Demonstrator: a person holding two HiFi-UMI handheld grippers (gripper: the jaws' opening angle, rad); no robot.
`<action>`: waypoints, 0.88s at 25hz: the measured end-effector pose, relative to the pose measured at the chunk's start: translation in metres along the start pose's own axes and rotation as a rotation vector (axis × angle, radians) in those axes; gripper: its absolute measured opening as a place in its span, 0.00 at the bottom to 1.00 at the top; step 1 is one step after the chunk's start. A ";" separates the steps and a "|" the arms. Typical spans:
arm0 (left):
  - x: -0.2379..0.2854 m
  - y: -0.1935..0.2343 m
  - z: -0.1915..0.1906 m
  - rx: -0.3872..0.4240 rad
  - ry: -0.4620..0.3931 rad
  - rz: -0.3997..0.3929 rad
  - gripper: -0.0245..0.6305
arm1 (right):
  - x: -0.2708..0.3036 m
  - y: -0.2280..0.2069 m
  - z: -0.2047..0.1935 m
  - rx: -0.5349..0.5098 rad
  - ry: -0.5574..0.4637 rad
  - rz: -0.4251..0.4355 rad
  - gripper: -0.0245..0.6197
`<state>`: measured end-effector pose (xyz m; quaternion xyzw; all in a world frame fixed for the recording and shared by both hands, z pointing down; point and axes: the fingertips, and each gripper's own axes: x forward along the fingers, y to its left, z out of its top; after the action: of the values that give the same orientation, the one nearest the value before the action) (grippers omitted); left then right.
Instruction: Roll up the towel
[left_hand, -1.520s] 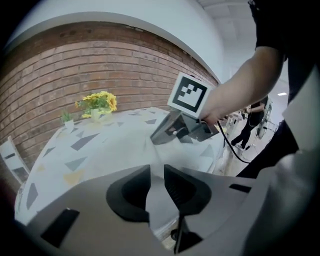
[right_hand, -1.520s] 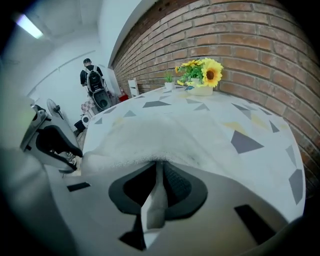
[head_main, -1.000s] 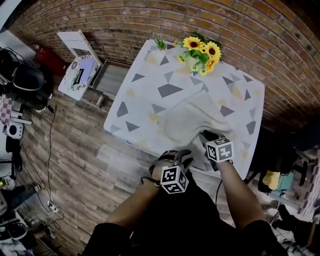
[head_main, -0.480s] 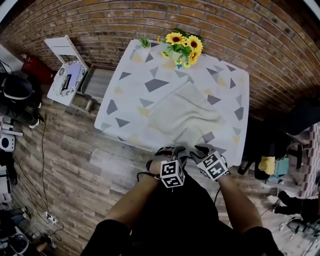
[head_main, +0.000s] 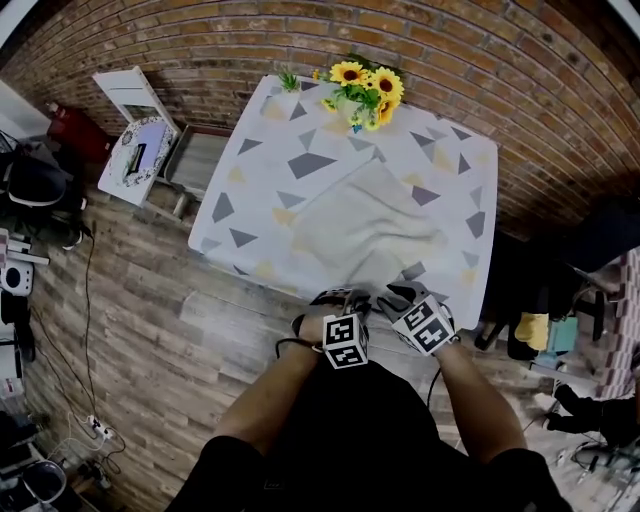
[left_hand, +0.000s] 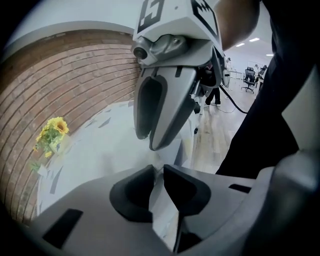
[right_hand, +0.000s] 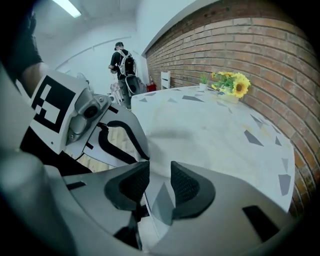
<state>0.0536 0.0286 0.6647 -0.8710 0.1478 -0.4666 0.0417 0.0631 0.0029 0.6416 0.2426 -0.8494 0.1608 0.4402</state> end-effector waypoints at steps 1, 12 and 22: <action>-0.002 0.000 0.000 -0.012 -0.001 -0.001 0.14 | -0.001 0.005 0.001 -0.013 0.002 0.020 0.25; -0.032 -0.008 0.013 -0.158 -0.077 -0.159 0.13 | -0.012 0.038 -0.005 -0.197 -0.001 0.154 0.18; -0.031 -0.002 0.020 -0.127 -0.059 -0.148 0.14 | -0.012 0.028 -0.005 -0.158 -0.030 0.211 0.08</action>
<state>0.0543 0.0383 0.6293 -0.8938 0.1111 -0.4323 -0.0436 0.0572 0.0315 0.6325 0.1187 -0.8869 0.1352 0.4256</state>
